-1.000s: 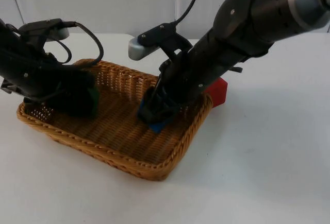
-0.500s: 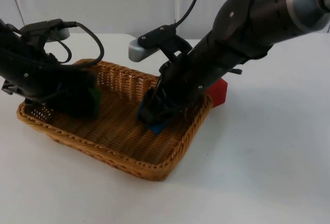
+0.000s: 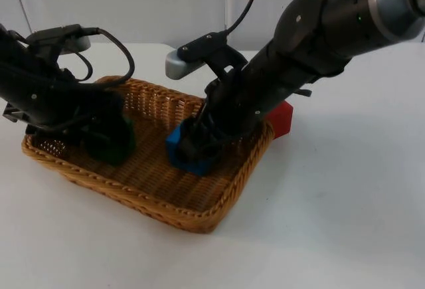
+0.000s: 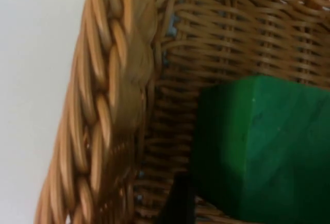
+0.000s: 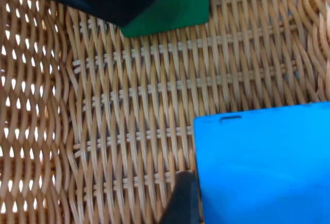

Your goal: Pick up one cube with each hand and place exactly two cubes into the same basket, leaving the remaining cube outside.

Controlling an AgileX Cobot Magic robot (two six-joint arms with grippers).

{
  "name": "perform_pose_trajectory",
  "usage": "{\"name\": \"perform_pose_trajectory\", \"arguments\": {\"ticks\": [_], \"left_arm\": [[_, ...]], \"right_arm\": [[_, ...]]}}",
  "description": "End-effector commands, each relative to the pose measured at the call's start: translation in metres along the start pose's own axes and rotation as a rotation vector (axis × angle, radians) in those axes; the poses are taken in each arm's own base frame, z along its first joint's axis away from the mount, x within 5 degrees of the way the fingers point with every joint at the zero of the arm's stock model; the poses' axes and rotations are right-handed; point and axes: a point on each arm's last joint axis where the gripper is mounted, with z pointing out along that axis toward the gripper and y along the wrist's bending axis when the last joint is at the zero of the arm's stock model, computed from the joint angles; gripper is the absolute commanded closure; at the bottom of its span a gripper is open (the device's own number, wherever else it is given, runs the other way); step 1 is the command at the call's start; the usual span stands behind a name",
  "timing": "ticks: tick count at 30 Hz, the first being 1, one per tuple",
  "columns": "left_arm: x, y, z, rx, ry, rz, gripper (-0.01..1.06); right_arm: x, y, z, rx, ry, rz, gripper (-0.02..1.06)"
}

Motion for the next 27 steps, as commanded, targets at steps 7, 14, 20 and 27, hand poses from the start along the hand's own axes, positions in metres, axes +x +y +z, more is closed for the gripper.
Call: {"name": "perform_pose_trajectory", "arguments": {"ticks": [7, 14, 20, 27], "left_arm": [[-0.006, -0.009, -0.011, 0.026, -0.025, 0.007, 0.28], [-0.024, -0.025, -0.062, 0.02, -0.164, 0.065, 0.28], [-0.034, -0.043, -0.112, 0.015, -0.3, 0.117, 0.28], [-0.035, -0.065, -0.175, 0.012, -0.467, 0.18, 0.28]], "right_arm": [[-0.019, 0.003, -0.02, 0.011, -0.059, -0.016, 0.35], [-0.055, 0.011, -0.083, 0.038, -0.173, -0.086, 0.35], [-0.077, 0.022, -0.136, 0.04, -0.26, -0.122, 0.35], [-0.091, 0.038, -0.194, 0.024, -0.337, -0.165, 0.35]]}}
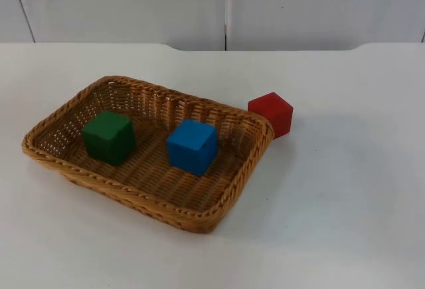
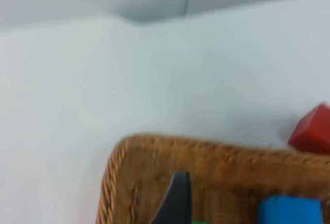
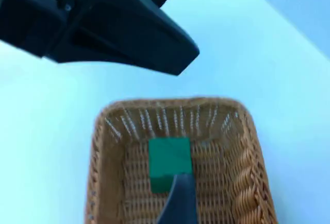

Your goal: Pick up one cube with each hand and place exactly two cubes into the same basket, leaving the remaining cube outside.

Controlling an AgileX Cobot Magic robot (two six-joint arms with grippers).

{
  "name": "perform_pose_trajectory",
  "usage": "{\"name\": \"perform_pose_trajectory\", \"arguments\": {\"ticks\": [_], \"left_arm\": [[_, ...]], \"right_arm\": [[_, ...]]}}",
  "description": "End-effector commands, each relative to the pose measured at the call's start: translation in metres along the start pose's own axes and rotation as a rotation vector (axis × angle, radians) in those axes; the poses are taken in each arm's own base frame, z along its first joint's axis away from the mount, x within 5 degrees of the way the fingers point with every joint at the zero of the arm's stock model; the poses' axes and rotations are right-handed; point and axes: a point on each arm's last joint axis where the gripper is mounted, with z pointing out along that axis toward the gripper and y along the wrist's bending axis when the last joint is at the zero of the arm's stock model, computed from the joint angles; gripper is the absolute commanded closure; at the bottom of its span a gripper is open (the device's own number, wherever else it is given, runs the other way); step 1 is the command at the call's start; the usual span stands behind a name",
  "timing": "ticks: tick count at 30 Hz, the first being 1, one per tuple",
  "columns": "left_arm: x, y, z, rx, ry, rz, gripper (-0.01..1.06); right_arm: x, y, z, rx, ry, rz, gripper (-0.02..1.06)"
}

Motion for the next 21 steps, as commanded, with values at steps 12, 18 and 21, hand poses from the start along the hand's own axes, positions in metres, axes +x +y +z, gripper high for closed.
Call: {"name": "perform_pose_trajectory", "arguments": {"ticks": [12, 18, 21], "left_arm": [[-0.014, -0.03, -0.062, 0.062, -0.068, 0.134, 0.28], [-0.013, -0.038, -0.077, 0.089, -0.066, 0.16, 0.28], [-0.012, -0.041, -0.084, 0.091, -0.078, 0.164, 0.28]], "right_arm": [[-0.018, 0.016, -0.043, -0.06, -0.017, 0.004, 0.35], [-0.004, 0.023, -0.051, -0.059, 0.011, 0.016, 0.35], [0.002, 0.026, -0.058, -0.04, 0.005, 0.022, 0.35]]}}
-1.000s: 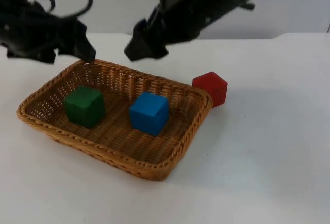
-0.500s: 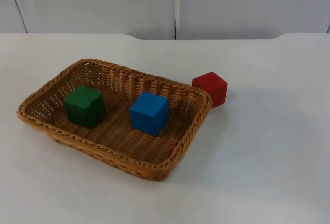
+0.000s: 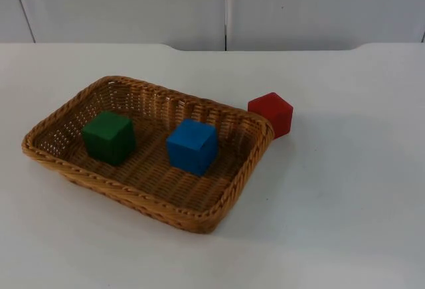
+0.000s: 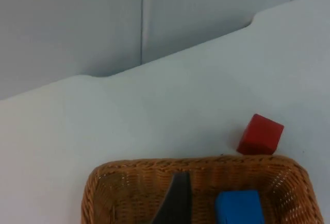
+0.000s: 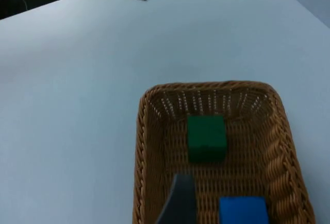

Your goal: Pick up one cube with each hand and place exactly two cubes into the same basket, leaving the remaining cube outside.

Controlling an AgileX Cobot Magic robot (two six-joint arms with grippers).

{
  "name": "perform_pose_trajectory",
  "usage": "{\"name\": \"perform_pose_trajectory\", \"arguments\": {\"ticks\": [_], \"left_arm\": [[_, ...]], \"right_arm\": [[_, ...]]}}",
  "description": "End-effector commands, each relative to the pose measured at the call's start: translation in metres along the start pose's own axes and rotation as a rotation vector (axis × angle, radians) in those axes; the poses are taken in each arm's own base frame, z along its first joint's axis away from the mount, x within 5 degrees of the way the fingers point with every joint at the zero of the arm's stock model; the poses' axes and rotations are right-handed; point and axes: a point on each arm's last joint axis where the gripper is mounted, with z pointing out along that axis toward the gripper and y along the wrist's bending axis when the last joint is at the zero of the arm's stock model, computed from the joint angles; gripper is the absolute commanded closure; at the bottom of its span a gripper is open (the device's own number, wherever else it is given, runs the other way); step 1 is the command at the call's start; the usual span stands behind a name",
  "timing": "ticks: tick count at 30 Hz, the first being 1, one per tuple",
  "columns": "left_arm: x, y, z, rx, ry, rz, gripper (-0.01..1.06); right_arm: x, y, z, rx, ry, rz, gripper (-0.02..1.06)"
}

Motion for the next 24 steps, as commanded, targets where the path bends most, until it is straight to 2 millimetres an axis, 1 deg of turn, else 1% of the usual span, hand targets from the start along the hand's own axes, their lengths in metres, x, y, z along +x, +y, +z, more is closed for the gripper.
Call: {"name": "perform_pose_trajectory", "arguments": {"ticks": [1, 2, 3, 8, 9, 12, 15, 18, 22, 23, 24], "left_arm": [[0.001, -0.005, -0.006, 0.005, -0.006, 0.01, 0.28], [0.004, -0.008, -0.011, 0.0, -0.017, 0.013, 0.28], [0.004, -0.008, -0.011, 0.0, -0.017, 0.013, 0.28], [0.015, -0.017, -0.027, -0.008, -0.034, 0.021, 0.28], [0.015, -0.017, -0.027, -0.008, -0.034, 0.021, 0.28], [0.026, -0.025, -0.04, -0.009, -0.048, 0.028, 0.28], [0.031, -0.028, -0.045, -0.009, -0.052, 0.035, 0.28], [0.039, -0.036, -0.059, -0.015, -0.074, 0.052, 0.28], [0.039, -0.046, -0.079, -0.021, -0.14, 0.042, 0.28], [0.039, -0.046, -0.079, -0.021, -0.14, 0.042, 0.28], [0.038, -0.049, -0.085, -0.025, -0.159, 0.042, 0.28]], "right_arm": [[0.002, 0.004, -0.008, 0.018, -0.017, 0.0, 0.35], [0.007, 0.006, -0.013, 0.034, -0.022, 0.005, 0.35], [0.007, 0.006, -0.013, 0.034, -0.022, 0.005, 0.35], [0.021, 0.014, -0.028, 0.045, -0.018, 0.014, 0.35], [0.021, 0.014, -0.028, 0.045, -0.018, 0.014, 0.35], [0.027, 0.018, -0.032, 0.042, -0.009, 0.018, 0.35], [0.03, 0.02, -0.034, 0.041, -0.006, 0.02, 0.35], [0.034, 0.022, -0.039, 0.054, -0.014, 0.029, 0.35], [0.039, 0.027, -0.048, 0.06, -0.021, 0.05, 0.35], [0.039, 0.027, -0.048, 0.06, -0.021, 0.05, 0.35], [0.041, 0.029, -0.051, 0.06, -0.021, 0.05, 0.35]]}}
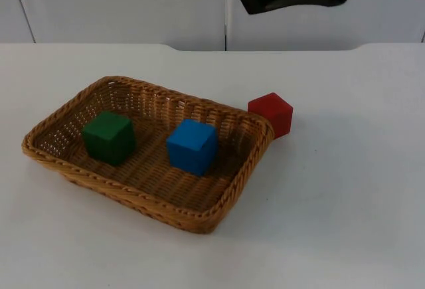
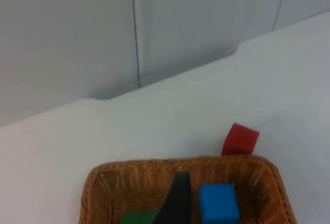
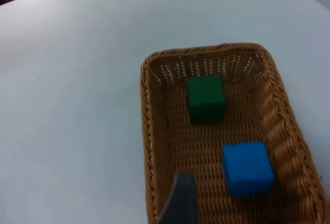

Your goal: Pick up one cube with each hand and place exactly two cubes into the same basket, leaving the remaining cube outside.

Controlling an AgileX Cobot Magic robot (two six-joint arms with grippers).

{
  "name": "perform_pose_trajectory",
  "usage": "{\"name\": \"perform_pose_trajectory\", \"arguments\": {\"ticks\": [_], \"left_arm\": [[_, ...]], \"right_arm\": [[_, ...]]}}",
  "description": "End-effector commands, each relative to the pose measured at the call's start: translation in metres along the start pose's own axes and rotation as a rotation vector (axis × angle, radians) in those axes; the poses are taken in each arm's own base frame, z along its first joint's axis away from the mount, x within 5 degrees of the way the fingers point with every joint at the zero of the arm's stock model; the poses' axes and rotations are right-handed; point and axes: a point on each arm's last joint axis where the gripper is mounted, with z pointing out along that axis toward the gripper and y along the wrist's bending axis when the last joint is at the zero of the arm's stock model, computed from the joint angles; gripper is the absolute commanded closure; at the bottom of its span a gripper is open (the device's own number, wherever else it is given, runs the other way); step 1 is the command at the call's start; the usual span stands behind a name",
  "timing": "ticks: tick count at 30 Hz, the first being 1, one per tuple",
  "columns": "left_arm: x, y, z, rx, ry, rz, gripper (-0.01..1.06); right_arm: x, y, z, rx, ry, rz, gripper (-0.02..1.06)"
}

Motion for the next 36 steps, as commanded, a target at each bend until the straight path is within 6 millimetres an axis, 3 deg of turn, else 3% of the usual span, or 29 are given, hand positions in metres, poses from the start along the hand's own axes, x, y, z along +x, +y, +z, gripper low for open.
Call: {"name": "perform_pose_trajectory", "arguments": {"ticks": [1, 10, 19, 36], "left_arm": [[0.0, -0.005, -0.007, 0.003, -0.024, -0.004, 0.28], [-0.001, -0.019, -0.034, 0.021, -0.077, 0.023, 0.28], [0.005, -0.029, -0.046, 0.064, -0.045, 0.037, 0.28], [0.028, -0.048, -0.102, -0.057, -0.046, 0.063, 0.28]], "right_arm": [[0.0, 0.003, -0.008, 0.005, -0.017, 0.002, 0.35], [0.011, 0.016, -0.042, 0.033, -0.076, -0.011, 0.35], [0.018, 0.027, -0.072, 0.043, -0.132, 0.007, 0.35], [0.067, 0.051, -0.111, 0.06, -0.183, 0.043, 0.35]]}}
